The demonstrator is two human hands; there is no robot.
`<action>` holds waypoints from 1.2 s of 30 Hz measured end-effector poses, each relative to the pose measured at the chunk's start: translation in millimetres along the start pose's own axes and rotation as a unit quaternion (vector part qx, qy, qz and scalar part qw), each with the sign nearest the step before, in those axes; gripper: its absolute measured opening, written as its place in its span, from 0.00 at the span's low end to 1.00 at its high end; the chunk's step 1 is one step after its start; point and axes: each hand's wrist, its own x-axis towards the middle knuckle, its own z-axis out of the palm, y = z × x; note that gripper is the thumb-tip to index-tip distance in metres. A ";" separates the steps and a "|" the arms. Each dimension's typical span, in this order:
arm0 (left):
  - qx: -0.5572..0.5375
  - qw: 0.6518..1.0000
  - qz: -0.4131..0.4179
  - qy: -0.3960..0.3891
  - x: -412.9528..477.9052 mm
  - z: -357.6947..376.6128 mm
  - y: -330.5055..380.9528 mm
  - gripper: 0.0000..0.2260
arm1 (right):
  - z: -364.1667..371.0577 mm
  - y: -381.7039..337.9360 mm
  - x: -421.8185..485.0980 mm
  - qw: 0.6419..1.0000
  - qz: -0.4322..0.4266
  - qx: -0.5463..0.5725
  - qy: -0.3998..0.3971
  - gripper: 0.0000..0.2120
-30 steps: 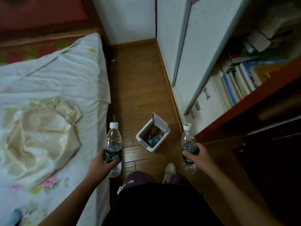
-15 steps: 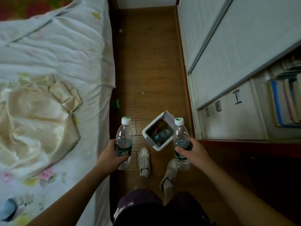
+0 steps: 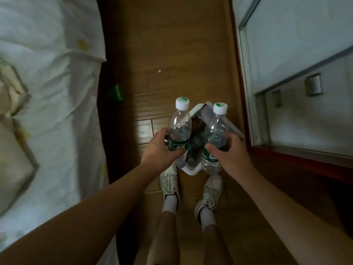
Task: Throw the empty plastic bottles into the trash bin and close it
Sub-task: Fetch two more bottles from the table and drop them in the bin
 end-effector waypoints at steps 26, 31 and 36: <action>0.061 0.992 -0.113 -0.016 1.3 6.3 -97.5 0.11 | 41.5 14.1 34.3 0.997 -0.066 -0.010 -0.039 0.26; 0.060 0.993 -0.101 -0.010 4.4 6.5 -112.1 0.10 | 67.8 37.3 56.6 0.998 -0.026 -0.035 -0.050 0.29; 0.053 0.994 -0.095 -0.012 0.2 14.3 -114.8 0.10 | 65.5 56.1 53.1 0.996 -0.012 -0.072 -0.060 0.24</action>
